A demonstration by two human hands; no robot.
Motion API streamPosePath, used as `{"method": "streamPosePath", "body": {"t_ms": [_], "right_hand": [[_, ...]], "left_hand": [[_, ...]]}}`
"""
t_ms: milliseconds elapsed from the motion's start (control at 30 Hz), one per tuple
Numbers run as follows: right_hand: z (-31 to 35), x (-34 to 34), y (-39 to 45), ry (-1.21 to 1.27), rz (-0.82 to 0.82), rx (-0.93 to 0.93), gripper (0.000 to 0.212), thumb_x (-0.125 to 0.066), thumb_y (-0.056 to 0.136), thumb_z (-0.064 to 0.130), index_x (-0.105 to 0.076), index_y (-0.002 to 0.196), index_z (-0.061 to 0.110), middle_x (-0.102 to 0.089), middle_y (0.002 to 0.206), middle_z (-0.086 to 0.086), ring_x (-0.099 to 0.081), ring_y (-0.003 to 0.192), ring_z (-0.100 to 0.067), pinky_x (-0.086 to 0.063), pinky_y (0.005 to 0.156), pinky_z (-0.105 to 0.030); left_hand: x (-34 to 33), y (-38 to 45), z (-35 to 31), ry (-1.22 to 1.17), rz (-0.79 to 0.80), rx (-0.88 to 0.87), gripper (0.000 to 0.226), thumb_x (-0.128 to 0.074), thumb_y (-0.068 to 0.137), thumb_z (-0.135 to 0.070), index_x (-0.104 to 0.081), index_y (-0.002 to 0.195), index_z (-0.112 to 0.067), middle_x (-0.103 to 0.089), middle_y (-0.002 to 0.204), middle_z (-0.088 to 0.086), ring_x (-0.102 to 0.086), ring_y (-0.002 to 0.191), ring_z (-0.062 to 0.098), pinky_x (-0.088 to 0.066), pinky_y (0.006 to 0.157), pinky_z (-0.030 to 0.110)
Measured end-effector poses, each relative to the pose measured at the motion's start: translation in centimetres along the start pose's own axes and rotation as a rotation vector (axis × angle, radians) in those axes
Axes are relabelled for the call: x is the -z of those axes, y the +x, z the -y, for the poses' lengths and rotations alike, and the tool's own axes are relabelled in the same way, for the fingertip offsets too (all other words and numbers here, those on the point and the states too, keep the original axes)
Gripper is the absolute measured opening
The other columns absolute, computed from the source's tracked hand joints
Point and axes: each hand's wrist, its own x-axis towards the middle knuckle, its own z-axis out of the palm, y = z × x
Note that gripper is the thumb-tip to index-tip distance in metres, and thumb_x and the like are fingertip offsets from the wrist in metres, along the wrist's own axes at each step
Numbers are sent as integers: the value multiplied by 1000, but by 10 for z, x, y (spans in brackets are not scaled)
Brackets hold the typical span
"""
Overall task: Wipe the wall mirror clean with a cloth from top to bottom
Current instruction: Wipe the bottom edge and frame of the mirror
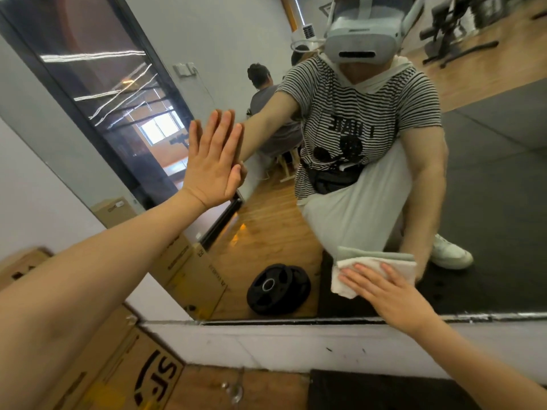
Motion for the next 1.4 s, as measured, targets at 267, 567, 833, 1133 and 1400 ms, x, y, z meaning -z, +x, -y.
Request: {"method": "streamPosePath", "body": {"t_ms": [267,567,833,1133,1400], "right_hand": [[-7,-10,-72,95,253,170,82,-29,75,14,-7,155,18,-11,159,1,-2,149,-16,7,121,-40],[-29,-6,-56,45,127,251,65,-10,93,-2,-3,156,15,-2,163,0,-3,149,-15,6,121,-38],[-53,27,37,-43,-69,71,75,-29,84,7,-10,156,19,-5,162,-2,-2,150,-18,6,120,-43],[-77,75,136,-29,-295,-332,65,-38,90,9,-25,153,23,-19,159,4,-8,149,-16,-1,118,-42],[-100,112,202,19,-439,-563,59,-48,90,17,-39,148,22,-37,154,2,-25,142,-20,-1,115,-43]], "left_hand": [[-6,3,-14,-22,-70,83,62,-14,100,-44,-21,146,-2,16,161,-9,13,148,14,10,119,41],[-12,3,-12,-28,-134,49,63,-15,99,-41,-1,156,-18,12,163,-5,8,149,19,6,119,46],[-10,3,-13,-9,-105,65,63,-14,99,-41,-15,152,-8,11,163,-5,8,149,18,8,120,42],[-13,0,-10,-10,-79,69,64,-14,98,-41,1,156,-19,10,163,-3,7,149,21,5,119,48],[-1,2,-14,-32,-23,73,65,-15,99,-45,-1,156,-17,11,163,-4,9,149,19,8,119,44]]}}
